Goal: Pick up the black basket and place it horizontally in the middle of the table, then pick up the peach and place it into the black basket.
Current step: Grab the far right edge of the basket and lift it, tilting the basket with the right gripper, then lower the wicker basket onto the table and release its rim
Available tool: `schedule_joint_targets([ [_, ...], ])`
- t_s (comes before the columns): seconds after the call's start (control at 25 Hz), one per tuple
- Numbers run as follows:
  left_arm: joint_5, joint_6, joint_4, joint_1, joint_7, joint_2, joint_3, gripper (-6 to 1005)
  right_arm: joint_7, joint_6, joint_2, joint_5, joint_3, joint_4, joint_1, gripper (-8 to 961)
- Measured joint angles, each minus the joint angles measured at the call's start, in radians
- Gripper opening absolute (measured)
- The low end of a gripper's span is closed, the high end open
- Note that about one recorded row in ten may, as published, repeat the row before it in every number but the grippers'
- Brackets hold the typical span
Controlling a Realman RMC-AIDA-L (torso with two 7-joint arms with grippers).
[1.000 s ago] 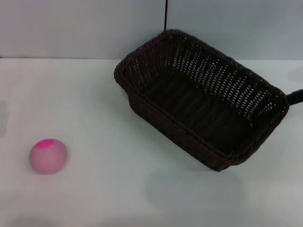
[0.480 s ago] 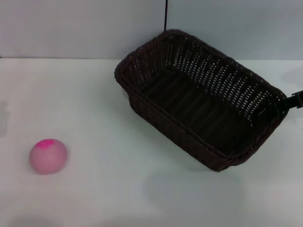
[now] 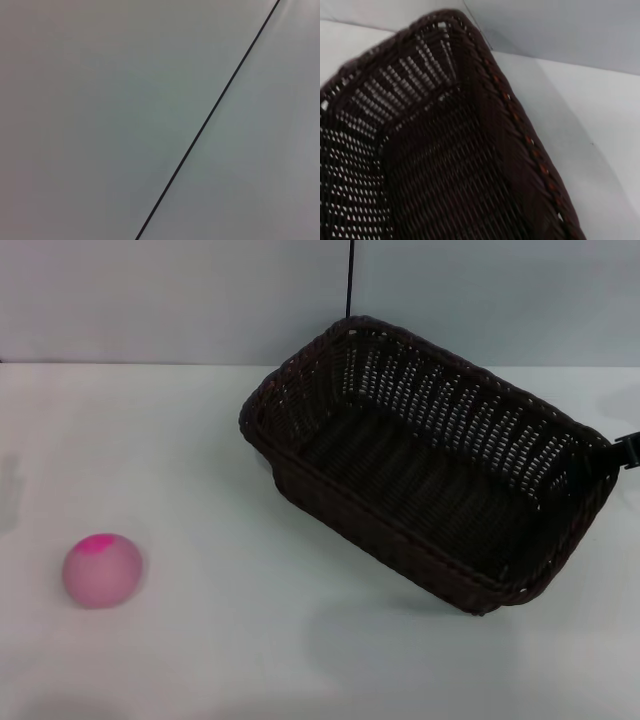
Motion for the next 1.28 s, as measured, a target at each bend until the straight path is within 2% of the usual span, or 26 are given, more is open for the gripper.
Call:
schedule_joint_targets([
  [0.28, 0.0, 0.0, 0.0, 0.005, 0.0, 0.0, 0.0, 686, -0.03, 0.004, -0.006, 0.109, 0.001, -0.001, -0.038, 298],
  [0.6, 0.0, 0.003, -0.001, 0.0, -0.001, 0.0, 0.0, 687, -0.071, 0.018, -0.005, 0.137, 0.012, 0.035, -0.047, 192],
  [0.84, 0.0, 0.006, -0.001, -0.003, -0.001, 0.001, 0.0, 686, -0.092, 0.023, -0.005, 0.162, 0.013, 0.044, -0.05, 191],
  [1.08, 0.0, 0.002, -0.002, -0.005, -0.002, 0.001, 0.0, 686, -0.18, 0.016, -0.005, 0.304, 0.013, 0.046, -0.079, 192],
  [1.28, 0.0, 0.002, -0.002, -0.012, -0.002, 0.001, 0.0, 687, -0.297, 0.019, 0.006, 0.397, 0.013, 0.053, -0.094, 192],
])
